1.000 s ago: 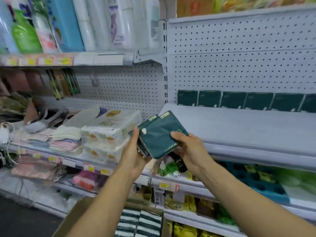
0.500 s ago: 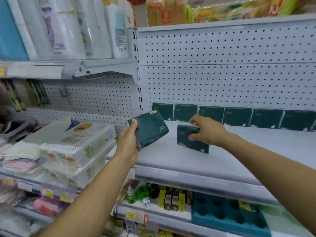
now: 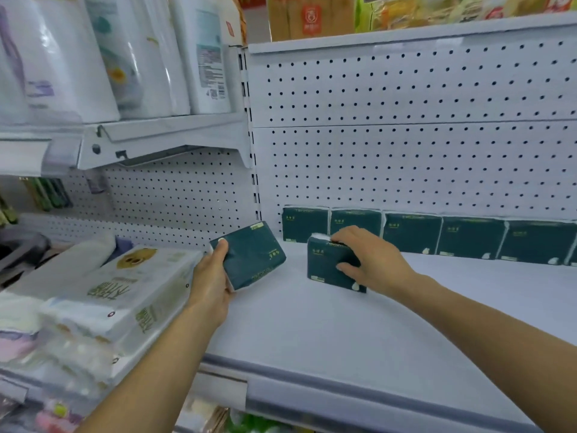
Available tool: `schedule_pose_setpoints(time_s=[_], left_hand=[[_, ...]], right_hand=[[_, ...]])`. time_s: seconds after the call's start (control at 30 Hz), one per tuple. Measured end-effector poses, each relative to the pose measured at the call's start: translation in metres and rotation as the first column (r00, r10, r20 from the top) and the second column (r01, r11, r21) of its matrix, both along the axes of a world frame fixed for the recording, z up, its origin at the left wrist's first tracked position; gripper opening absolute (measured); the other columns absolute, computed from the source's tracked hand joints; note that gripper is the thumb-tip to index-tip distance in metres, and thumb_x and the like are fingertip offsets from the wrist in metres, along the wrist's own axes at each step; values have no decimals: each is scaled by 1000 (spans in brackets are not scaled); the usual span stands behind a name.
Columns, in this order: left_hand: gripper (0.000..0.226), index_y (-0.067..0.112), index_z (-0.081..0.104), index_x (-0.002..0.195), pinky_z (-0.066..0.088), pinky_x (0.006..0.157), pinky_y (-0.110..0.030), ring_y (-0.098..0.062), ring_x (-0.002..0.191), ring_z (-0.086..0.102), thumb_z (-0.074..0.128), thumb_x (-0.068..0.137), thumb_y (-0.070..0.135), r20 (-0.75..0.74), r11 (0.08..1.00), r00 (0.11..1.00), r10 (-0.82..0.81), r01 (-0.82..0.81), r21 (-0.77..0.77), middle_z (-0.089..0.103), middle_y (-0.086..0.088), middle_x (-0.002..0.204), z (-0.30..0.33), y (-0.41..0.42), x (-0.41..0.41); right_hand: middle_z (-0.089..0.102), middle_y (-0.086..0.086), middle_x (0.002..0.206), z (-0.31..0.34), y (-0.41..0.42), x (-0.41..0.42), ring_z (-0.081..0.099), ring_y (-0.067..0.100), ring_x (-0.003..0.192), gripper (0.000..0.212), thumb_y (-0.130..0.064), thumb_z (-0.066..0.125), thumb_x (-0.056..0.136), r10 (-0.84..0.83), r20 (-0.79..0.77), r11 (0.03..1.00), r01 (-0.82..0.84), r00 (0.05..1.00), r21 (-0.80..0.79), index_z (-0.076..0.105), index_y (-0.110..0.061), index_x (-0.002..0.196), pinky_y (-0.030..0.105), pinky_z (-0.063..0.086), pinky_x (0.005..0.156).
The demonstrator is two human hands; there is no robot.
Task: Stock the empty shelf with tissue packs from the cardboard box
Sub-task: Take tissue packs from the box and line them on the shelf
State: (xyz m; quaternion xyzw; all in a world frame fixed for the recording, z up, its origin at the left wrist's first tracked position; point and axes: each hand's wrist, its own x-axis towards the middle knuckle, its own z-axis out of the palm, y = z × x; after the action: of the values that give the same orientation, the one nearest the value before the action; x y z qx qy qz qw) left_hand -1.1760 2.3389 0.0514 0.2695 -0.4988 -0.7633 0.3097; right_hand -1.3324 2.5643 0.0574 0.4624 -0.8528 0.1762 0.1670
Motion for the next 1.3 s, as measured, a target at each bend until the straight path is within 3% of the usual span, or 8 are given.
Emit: schedule_pose_setpoints(time_s=[0.4,0.7,0.8,0.93,1.0,1.07,1.2,1.3], left_hand=[[29,14,59,122,55,57,-28,-18,77,72,53,100,33,-65,997,996,-54,57,47,73,-5,102,-1,-59,-36],[35,12,62,123,55,90,-42,-26,106,68,57,98,35,-28,989,991,-133,134,57,73,-6,113,1,-62,-48],[35,11,59,129,57,84,-39,-25,113,65,52,100,30,-140,974,975,-172,190,126,70,-6,120,6,-55,-51],[28,13,63,121,55,83,-38,-25,109,67,46,101,24,-248,935,937,-247,298,194,70,-8,120,14,-20,-61],[31,9,60,126,55,88,-41,-28,114,64,44,102,21,-285,923,917,-279,338,186,69,-11,122,15,0,-69],[35,6,55,131,52,95,-45,-30,118,62,44,102,20,-309,909,893,-327,386,154,67,-13,125,16,16,-76],[32,5,50,126,48,103,-44,-23,115,62,53,101,23,-116,928,922,-369,359,-104,63,-13,126,15,37,-84],[35,21,43,128,39,98,-30,-11,119,48,57,98,31,148,793,977,-150,209,-573,49,4,132,10,27,-96]], right_hand=[[43,-1,147,-12,-96,-79,43,22,131,51,-27,69,87,81,-234,997,-74,969,38,51,-15,133,37,54,89],[45,7,146,-14,-106,-83,45,29,131,52,-24,74,82,34,-282,996,-54,959,-65,54,-10,128,42,55,88],[61,-5,124,-1,-100,-49,56,11,111,44,-47,64,88,12,6,938,-9,1000,-346,59,-19,121,30,51,88],[74,8,95,13,-98,1,68,14,86,64,-68,52,84,320,782,780,320,536,-538,72,-9,98,31,54,82],[74,9,104,17,-90,12,70,20,98,65,-64,55,79,552,793,673,425,257,-606,69,-8,109,35,55,89],[72,8,112,21,-78,20,68,22,104,55,-47,65,79,679,704,573,449,209,-686,64,-7,118,35,54,92],[69,4,109,36,-44,14,67,24,102,37,-6,71,84,525,685,498,471,505,-728,53,-11,117,36,57,85],[53,-7,97,59,-9,4,55,18,89,47,-8,61,89,-167,309,914,265,936,-307,37,-21,127,29,50,76]])
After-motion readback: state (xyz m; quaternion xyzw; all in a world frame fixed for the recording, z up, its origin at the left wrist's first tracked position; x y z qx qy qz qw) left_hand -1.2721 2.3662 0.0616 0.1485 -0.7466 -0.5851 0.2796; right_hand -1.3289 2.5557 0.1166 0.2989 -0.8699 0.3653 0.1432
